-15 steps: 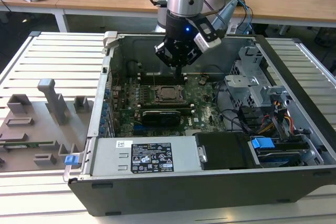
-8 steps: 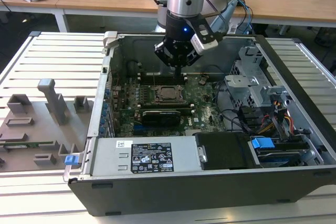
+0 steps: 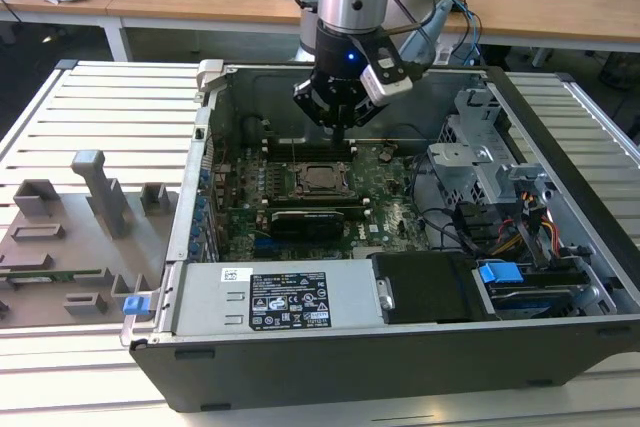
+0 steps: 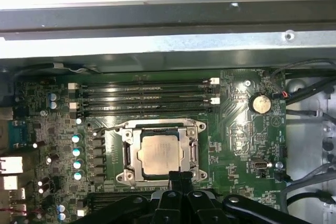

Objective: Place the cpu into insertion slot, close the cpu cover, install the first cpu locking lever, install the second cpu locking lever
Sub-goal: 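Install the first cpu locking lever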

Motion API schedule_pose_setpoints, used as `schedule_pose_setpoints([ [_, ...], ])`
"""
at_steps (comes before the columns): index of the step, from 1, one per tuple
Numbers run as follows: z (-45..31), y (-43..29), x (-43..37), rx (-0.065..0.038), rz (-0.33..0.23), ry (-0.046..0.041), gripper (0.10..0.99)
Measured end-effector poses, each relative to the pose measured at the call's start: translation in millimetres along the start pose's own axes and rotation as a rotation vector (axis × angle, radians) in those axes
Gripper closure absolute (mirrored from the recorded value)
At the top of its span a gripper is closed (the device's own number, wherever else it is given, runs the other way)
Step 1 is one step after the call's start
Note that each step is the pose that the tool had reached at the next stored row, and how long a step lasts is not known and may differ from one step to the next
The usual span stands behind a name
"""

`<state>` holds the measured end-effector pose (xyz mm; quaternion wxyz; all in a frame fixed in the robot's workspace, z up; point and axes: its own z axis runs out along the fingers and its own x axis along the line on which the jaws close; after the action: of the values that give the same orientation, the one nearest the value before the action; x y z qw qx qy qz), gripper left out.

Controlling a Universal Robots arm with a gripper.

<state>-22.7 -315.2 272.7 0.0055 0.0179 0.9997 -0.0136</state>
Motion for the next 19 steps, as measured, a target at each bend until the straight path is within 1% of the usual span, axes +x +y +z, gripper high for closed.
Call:
schedule_pose_setpoints([
  [10, -0.3, -0.8, 21.0, 0.000, 0.000, -0.0002, 0.980],
  [14, -0.3, -1.2, 32.6, 0.000, 0.000, -0.0002, 0.980],
  [19, -0.4, -1.5, 40.4, 0.000, 0.000, -0.0001, 0.980],
])
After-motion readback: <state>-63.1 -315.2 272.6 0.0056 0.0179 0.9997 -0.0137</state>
